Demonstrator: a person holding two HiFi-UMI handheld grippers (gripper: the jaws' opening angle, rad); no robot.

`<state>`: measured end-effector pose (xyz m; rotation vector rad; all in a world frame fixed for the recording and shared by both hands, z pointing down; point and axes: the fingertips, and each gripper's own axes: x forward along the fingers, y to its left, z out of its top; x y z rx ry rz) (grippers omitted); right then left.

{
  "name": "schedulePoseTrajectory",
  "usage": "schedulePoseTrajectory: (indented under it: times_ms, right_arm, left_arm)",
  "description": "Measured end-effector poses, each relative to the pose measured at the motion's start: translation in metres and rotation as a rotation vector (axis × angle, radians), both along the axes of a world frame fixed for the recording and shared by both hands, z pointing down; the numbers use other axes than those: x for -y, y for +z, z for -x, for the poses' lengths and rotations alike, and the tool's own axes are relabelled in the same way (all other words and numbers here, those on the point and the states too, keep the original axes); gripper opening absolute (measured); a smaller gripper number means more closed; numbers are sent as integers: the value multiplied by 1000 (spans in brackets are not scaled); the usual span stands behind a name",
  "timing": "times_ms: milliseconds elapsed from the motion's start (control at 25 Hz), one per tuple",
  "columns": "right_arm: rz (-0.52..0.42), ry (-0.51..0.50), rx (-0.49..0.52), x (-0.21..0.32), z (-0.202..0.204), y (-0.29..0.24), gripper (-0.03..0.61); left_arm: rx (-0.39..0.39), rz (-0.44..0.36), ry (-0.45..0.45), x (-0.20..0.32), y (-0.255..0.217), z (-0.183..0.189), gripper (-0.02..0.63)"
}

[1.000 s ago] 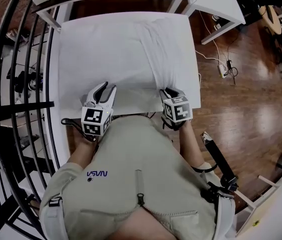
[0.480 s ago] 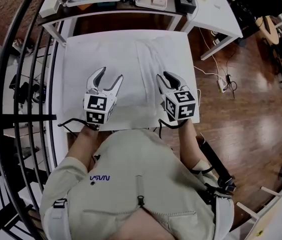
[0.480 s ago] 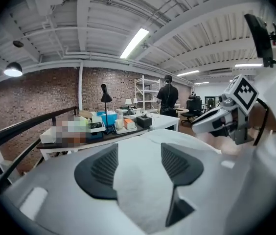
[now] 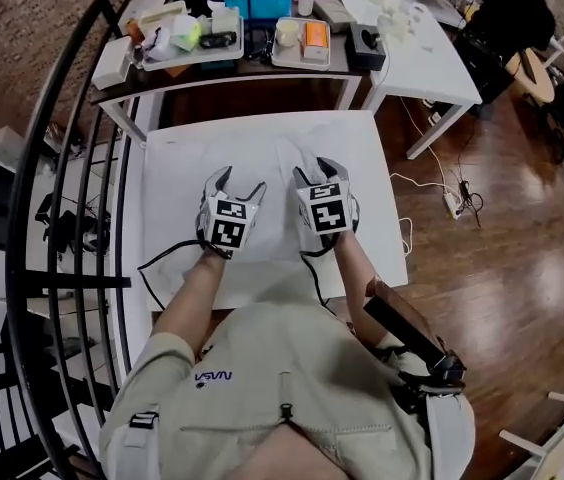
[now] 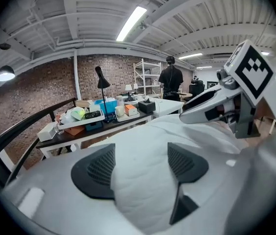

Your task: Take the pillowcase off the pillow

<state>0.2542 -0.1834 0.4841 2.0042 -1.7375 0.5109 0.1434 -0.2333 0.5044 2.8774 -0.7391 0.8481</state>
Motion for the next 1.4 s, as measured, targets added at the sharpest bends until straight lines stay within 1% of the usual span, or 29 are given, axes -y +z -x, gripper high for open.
schedulePoseTrajectory:
  times_ms: [40, 160, 200, 280, 360, 400, 520, 560, 680, 760, 880, 1000, 1160, 1280, 1320, 1400]
  right_arm:
    - [19, -2, -4, 3, 0, 5, 199]
    - [77, -4, -25, 6, -2, 23, 199]
    - [90, -2, -37, 6, -2, 28, 199]
    - [106, -8, -66, 4, 0, 35, 195]
    - [118, -20, -97, 2, 4, 40, 156]
    - [119, -23, -117, 0, 4, 40, 125]
    - [111, -14, -168, -5, 1, 39, 23]
    - [106, -4, -173, -7, -2, 37, 15]
    - [65, 51, -168, -14, -16, 22, 10]
    - [25, 106, -157, -21, -31, 9, 9]
    - [-25, 191, -99, -34, -52, -5, 9]
    - [-36, 256, -42, -51, -62, -6, 9]
    - [-8, 325, -1, -84, -69, 11, 9]
    - [25, 342, 11, -105, -68, 29, 9]
    - [37, 339, 6, -107, -66, 34, 8]
    - [65, 322, 1, -107, -62, 47, 8]
  left_arm:
    - [4, -3, 2, 2, 4, -2, 342]
    - [-16, -39, 28, 8, 13, -9, 338]
    - [-13, -34, 36, 8, 17, -10, 332]
    - [16, -2, 40, 0, 24, -7, 314]
    - [43, 19, 37, -8, 28, -2, 285]
    - [46, 10, 42, -11, 28, 0, 256]
    - [18, -36, 43, -16, 20, 8, 77]
    - [-6, -37, 32, -17, 15, 13, 17]
    - [-96, -16, -4, -21, -3, 25, 12]
    - [-145, -29, -13, -19, -8, 33, 11]
    - [-221, -39, -39, -19, -28, 48, 11]
    - [-278, -16, -64, -27, -46, 64, 9]
    - [-305, 9, -65, -52, -49, 81, 9]
    - [-286, 44, -72, -67, -30, 91, 9]
    - [-273, 79, -81, -69, -13, 93, 9]
    - [-271, 202, -110, -67, 27, 92, 9]
